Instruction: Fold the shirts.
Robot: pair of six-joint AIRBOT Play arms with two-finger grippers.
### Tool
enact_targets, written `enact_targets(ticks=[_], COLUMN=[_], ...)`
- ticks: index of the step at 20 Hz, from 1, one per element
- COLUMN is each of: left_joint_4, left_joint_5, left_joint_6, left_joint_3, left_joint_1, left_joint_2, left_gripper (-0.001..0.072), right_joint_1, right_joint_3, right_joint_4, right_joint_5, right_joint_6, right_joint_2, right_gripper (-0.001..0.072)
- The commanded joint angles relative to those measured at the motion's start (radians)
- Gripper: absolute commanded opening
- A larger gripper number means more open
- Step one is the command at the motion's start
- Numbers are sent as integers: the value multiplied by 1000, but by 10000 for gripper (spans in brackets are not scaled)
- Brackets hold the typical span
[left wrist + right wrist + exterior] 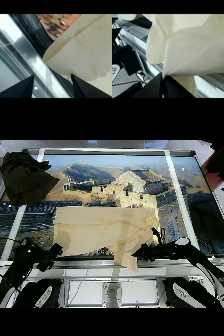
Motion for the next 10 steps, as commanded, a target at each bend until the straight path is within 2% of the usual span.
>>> enact_targets(ticks=[1,3,4,5,6,7,8,10], left_joint_4=[4,2,-7,-11,-11,-11,-14,-14], left_joint_5=[-43,-80,-105,-119,-130,-142,-154,-169], left_joint_6=[-93,-100,-113,-132,-147,-147,-148,-140], left_joint_3=[-10,-12,-15,-19,-19,-19,-17,11], left_joint_1=[0,0,0,0,0,0,0,0], left_joint_2=[1,1,1,1,1,1,1,2], left_gripper=[542,512,403,330,308,93,15,15], right_joint_1=[1,1,1,1,1,1,1,1], right_joint_3=[1,1,1,1,1,1,1,1], right_joint_4=[0,1,1,1,2,3,4,15], right_joint_5=[0,0,0,0,0,2,4,4], right_joint_6=[-11,-21,-21,-21,-21,-21,-21,-27], right_joint_2=[0,1,0,0,0,0,1,1], right_gripper=[31,31,31,31,31,30,31,30])
